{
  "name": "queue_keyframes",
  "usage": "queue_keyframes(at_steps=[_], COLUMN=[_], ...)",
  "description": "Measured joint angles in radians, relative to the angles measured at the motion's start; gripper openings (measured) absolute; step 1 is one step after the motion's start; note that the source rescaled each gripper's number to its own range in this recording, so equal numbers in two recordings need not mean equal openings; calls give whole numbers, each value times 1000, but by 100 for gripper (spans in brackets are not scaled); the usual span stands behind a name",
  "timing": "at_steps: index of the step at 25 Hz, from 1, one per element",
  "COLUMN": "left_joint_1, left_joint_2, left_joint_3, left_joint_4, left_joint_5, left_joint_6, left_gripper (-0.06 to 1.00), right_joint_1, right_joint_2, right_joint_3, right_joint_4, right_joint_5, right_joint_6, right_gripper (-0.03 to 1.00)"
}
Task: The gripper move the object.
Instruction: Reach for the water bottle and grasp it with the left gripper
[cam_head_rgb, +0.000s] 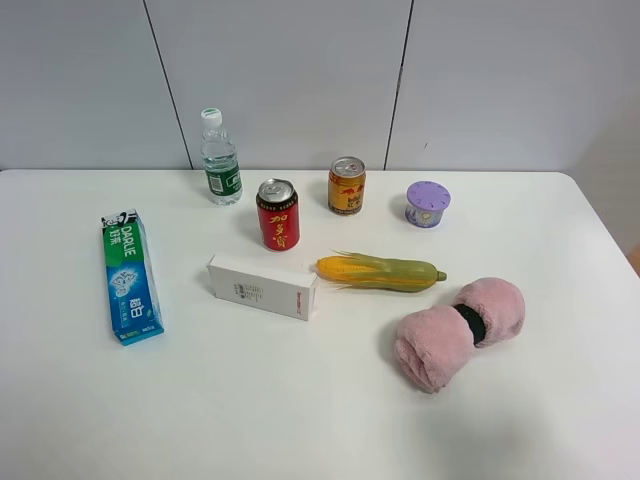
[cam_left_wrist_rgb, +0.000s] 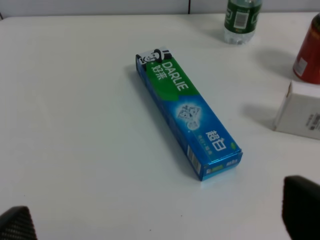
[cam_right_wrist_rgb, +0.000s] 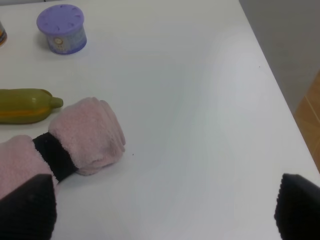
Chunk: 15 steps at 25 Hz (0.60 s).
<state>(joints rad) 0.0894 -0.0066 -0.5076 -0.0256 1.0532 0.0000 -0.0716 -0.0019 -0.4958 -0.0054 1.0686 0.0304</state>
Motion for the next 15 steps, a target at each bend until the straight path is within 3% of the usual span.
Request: queue_keyframes(at_steps=[15], left_joint_1=[0], left_joint_2=[0], left_joint_3=[0], left_joint_4=[0], left_joint_5=[0], left_joint_6=[0], left_gripper=[100], right_joint_1=[0], right_joint_2=[0], right_joint_3=[0], right_joint_4=[0], right_joint_5=[0], right_joint_6=[0], right_gripper=[100])
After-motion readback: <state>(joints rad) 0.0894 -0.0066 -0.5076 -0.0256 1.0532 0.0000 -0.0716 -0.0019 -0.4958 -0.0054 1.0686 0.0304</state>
